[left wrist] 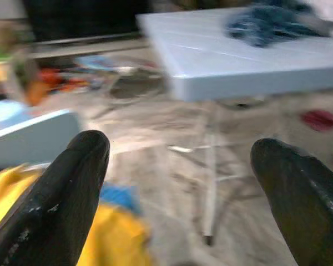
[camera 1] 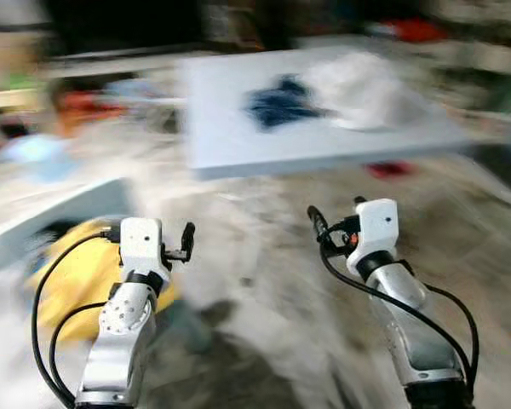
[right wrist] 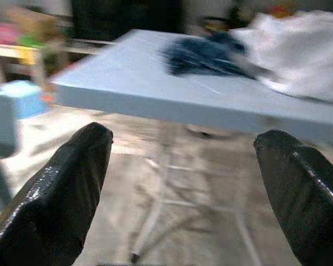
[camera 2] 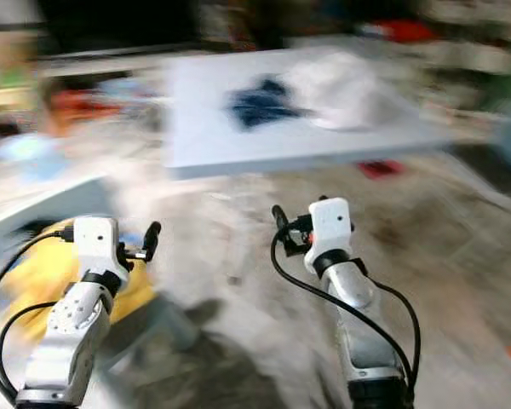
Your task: Hang hanger
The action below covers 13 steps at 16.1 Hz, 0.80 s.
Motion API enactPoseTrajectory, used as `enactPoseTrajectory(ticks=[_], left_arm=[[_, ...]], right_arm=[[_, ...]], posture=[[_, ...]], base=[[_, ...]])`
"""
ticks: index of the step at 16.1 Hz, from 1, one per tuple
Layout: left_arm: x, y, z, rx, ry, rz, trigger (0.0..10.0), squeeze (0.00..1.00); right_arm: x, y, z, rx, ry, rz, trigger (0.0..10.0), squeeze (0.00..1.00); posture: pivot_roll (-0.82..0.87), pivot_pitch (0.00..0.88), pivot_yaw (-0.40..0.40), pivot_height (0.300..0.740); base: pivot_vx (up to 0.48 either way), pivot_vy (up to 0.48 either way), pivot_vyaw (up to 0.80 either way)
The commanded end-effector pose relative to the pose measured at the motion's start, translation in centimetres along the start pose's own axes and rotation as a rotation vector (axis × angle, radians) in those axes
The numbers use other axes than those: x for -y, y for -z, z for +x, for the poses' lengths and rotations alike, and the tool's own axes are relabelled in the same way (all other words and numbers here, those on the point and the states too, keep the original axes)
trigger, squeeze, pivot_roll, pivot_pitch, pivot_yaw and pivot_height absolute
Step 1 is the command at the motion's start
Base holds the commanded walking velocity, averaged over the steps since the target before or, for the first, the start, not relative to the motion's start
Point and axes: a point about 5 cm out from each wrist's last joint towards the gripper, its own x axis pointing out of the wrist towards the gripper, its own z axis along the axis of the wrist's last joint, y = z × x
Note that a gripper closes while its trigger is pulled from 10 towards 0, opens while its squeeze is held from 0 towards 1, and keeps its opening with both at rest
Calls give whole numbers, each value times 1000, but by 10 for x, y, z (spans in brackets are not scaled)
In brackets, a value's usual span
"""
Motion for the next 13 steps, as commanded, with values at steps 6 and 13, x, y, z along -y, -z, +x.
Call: enactPoseTrajectory(ticks=[6, 13], left_arm=[[5, -1, 2, 4, -19, -15, 10000, 0], [3, -1, 4, 8, -14, -41, 10000, 0]], right_arm=[[5, -2, -1, 3, -6, -7, 10000, 0], [3, -5, -1, 15, -30, -12, 10000, 0]], posture=[[-93, 0, -21, 740], [-98, 0, -27, 740]], base=[[0, 0, 800], [0, 0, 800]])
